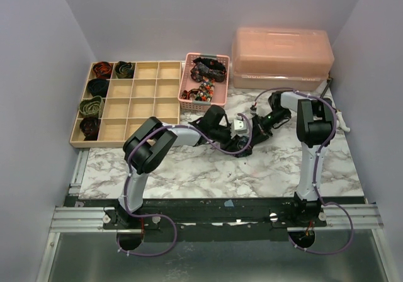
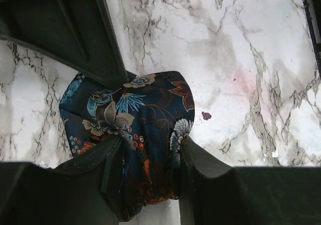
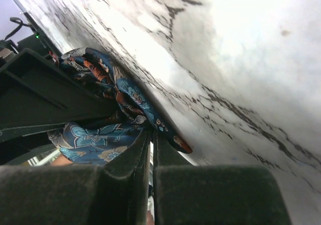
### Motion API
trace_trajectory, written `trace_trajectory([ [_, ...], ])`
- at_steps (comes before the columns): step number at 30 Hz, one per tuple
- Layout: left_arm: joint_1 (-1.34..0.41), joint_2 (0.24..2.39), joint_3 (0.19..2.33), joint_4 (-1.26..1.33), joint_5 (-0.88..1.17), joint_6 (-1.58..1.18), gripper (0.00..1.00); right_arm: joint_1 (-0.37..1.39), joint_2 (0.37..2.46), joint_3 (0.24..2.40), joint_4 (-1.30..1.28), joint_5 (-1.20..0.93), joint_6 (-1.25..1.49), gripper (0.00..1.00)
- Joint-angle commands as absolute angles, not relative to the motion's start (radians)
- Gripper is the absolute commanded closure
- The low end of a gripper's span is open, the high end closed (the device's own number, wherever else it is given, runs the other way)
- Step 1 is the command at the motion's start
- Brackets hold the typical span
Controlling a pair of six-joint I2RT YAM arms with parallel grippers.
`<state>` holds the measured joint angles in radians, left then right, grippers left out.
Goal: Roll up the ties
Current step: Roll the tie at the center of the board.
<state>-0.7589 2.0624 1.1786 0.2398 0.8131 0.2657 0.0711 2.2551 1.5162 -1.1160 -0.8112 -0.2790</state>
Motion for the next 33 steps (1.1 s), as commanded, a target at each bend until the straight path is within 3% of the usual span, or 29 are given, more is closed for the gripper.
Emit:
trace_trajectory([
  [1,-0.762,2.056,1.109,0.157,0.777,0.235,0.89,0.070,2.295,1.478,-1.002,-0.589,-0.262,0.93],
  [12,-0.743,1.844,0.972,0.390,0.591,0.086,0.77,0.086,2.256,1.384,-0.943,-0.346,-0.310,0.95],
  [23,-0.760,1.897,0.994,0.161,0.432,0.262,0.77,0.086,2.262,1.361,-0.937,-0.313,-0.331,0.96],
  [26,-0.767,1.934,1.032,0.085,0.387,0.275,0.83,0.086,2.259,1.373,-0.952,-0.340,-0.340,0.96],
  [29,-0.773,1.942,1.032,0.049,0.402,0.308,0.88,0.085,2.226,1.420,-1.012,-0.481,-0.356,0.87],
  [33,-0.768,1.967,1.030,0.031,0.469,0.303,0.94,0.074,2.185,1.532,-1.099,-0.707,-0.341,0.65],
])
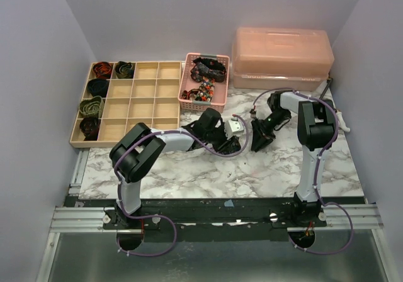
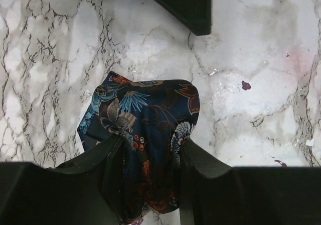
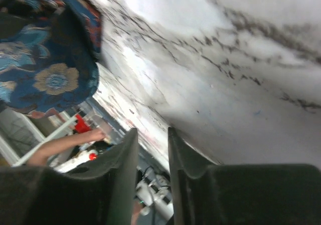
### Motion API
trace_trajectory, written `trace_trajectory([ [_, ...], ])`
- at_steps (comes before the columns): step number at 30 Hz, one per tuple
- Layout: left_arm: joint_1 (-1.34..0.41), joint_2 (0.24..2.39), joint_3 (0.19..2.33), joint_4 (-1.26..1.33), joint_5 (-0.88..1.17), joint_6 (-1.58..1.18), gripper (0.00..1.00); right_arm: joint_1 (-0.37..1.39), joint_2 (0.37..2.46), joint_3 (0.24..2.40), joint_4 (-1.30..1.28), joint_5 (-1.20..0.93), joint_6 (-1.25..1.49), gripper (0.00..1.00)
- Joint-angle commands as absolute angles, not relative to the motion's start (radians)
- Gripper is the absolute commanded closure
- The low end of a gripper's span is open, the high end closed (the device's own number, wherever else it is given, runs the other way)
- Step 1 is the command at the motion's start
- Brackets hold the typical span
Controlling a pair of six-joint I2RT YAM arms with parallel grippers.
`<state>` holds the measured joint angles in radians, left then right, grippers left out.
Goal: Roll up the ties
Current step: Roll the tie at the center of the board.
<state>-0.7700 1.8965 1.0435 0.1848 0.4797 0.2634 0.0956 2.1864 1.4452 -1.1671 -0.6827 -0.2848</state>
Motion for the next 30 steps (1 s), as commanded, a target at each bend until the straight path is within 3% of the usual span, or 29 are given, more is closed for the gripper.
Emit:
trace_trajectory([
  [1,-0.759,1.977,1.036,0.025,0.497,0.297,0.94,0.071,2.187,1.557,-1.116,-0.768,-0.330,0.60],
  [3,-0.750,1.991,1.037,0.029,0.550,0.294,0.96,0.071,2.203,1.612,-1.146,-0.872,-0.313,0.53],
  [6,-0.741,2.000,1.024,0.043,0.611,0.306,0.97,0.073,2.229,1.653,-1.110,-0.952,-0.254,0.54],
  [11,-0.726,2.010,0.985,0.068,0.665,0.357,0.97,0.123,2.294,1.736,-1.056,-0.903,-0.215,0.77],
  [17,-0.704,2.033,1.005,0.081,0.684,0.319,0.98,0.192,2.328,1.703,-1.076,-0.832,-0.232,0.95],
  [30,-0.691,2.043,1.021,0.074,0.699,0.304,0.97,0.263,2.316,1.648,-1.036,-0.785,-0.218,0.95],
])
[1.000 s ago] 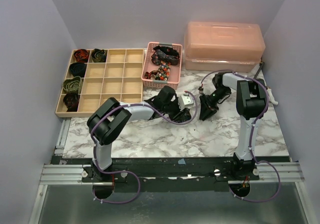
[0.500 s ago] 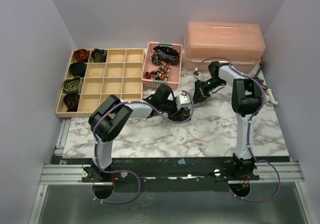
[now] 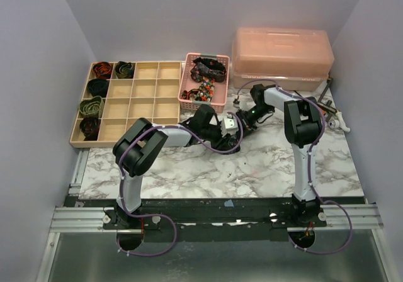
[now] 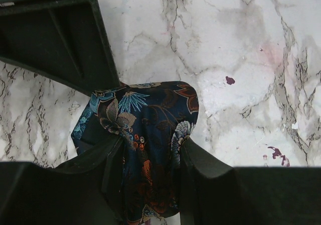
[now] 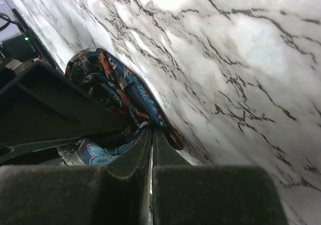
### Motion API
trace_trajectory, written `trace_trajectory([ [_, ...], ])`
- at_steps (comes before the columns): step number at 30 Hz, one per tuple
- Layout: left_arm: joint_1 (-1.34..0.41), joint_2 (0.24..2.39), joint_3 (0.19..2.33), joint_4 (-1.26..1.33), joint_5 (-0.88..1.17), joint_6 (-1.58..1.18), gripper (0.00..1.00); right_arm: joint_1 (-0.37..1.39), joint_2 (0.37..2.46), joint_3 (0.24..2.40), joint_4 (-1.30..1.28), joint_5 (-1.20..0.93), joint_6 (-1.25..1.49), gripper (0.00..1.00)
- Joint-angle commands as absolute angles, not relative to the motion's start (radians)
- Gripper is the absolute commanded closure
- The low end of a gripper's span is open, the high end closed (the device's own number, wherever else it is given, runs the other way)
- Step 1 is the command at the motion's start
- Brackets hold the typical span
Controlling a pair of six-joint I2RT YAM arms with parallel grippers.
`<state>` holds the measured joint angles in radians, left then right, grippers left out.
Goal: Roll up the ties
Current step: Roll the tie at the center of the board.
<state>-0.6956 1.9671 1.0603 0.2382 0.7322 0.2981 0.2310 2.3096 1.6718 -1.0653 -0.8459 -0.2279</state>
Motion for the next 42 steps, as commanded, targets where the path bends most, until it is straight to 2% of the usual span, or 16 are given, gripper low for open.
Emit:
trace_trajectory([
  [1,-0.688,2.039,1.018,0.085,0.700,0.297,0.97,0.263,2.327,1.644,-1.023,-0.754,-0.210,0.95],
  [9,-0.654,1.949,0.964,0.319,0.749,0.080,0.90,0.263,2.360,1.584,-0.992,-0.497,-0.209,0.96],
  [15,-0.650,1.876,0.935,0.476,0.648,-0.054,0.84,0.264,2.333,1.508,-0.979,-0.399,-0.233,0.98],
  [19,-0.668,1.846,0.915,0.417,0.567,0.072,0.85,0.264,2.320,1.470,-0.976,-0.376,-0.242,0.98],
  [23,-0.725,1.823,0.930,0.274,0.494,0.221,0.93,0.263,2.316,1.456,-0.976,-0.374,-0.244,0.98],
  [26,-0.748,1.830,0.947,0.183,0.480,0.223,0.94,0.264,2.316,1.461,-0.973,-0.375,-0.241,0.99],
  [29,-0.761,1.832,0.887,0.222,0.485,0.241,0.95,0.264,2.319,1.467,-0.969,-0.377,-0.237,0.99],
  [34,-0.784,1.942,0.936,0.143,0.463,0.300,0.98,0.264,2.311,1.481,-0.972,-0.399,-0.240,0.99],
  [38,-0.785,1.986,0.944,0.115,0.458,0.342,1.00,0.240,2.249,1.531,-1.004,-0.488,-0.235,0.92],
  [42,-0.785,2.005,0.942,0.097,0.454,0.350,1.00,0.153,2.198,1.612,-1.098,-0.685,-0.220,0.70],
])
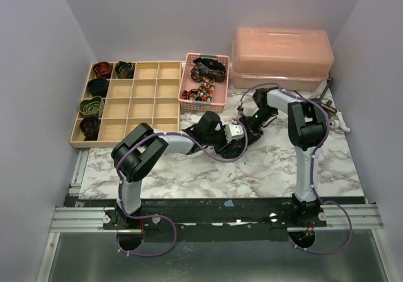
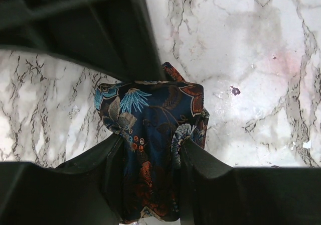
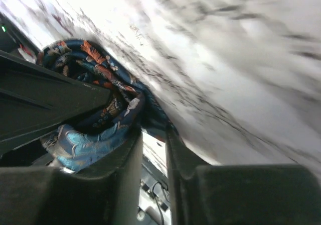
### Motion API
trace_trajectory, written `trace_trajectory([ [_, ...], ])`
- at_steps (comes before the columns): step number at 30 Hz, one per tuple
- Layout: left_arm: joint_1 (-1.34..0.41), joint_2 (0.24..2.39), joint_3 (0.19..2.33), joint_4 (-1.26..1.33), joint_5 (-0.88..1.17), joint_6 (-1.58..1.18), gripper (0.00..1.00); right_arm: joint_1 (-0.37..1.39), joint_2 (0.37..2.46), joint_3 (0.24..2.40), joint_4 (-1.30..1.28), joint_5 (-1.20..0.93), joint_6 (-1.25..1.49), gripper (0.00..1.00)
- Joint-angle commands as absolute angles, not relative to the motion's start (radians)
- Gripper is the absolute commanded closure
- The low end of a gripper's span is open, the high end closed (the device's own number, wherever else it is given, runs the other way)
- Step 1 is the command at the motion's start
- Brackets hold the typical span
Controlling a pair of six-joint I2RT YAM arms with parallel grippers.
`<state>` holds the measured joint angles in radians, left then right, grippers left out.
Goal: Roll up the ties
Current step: Roll the tie at the center of the board, then pick up the tie at the center of the board.
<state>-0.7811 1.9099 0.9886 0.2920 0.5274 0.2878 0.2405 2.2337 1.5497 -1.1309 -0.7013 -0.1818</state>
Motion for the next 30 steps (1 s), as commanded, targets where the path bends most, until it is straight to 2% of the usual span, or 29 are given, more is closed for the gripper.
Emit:
trace_trajectory([
  [1,-0.783,2.010,0.946,0.093,0.457,0.348,1.00,0.132,2.189,1.614,-1.117,-0.748,-0.220,0.64],
  [4,-0.783,2.020,0.951,0.094,0.460,0.352,1.00,0.093,2.155,1.558,-1.149,-0.834,-0.225,0.47],
  [8,-0.782,2.029,0.959,0.080,0.471,0.358,1.00,0.075,2.122,1.424,-1.111,-0.900,-0.208,0.33],
  [11,-0.783,2.028,0.957,0.077,0.480,0.360,1.00,0.075,2.105,1.365,-1.029,-0.925,-0.154,0.10],
  [13,-0.783,2.024,0.955,0.075,0.485,0.360,1.00,0.076,2.094,1.340,-0.966,-0.913,-0.115,0.00],
  [23,-0.785,2.026,0.960,0.073,0.493,0.364,1.00,0.100,2.098,1.205,-0.589,-1.005,0.125,0.01],
  [30,-0.785,2.029,0.964,0.065,0.496,0.365,1.00,0.125,2.089,1.198,-0.587,-1.163,0.133,0.13],
])
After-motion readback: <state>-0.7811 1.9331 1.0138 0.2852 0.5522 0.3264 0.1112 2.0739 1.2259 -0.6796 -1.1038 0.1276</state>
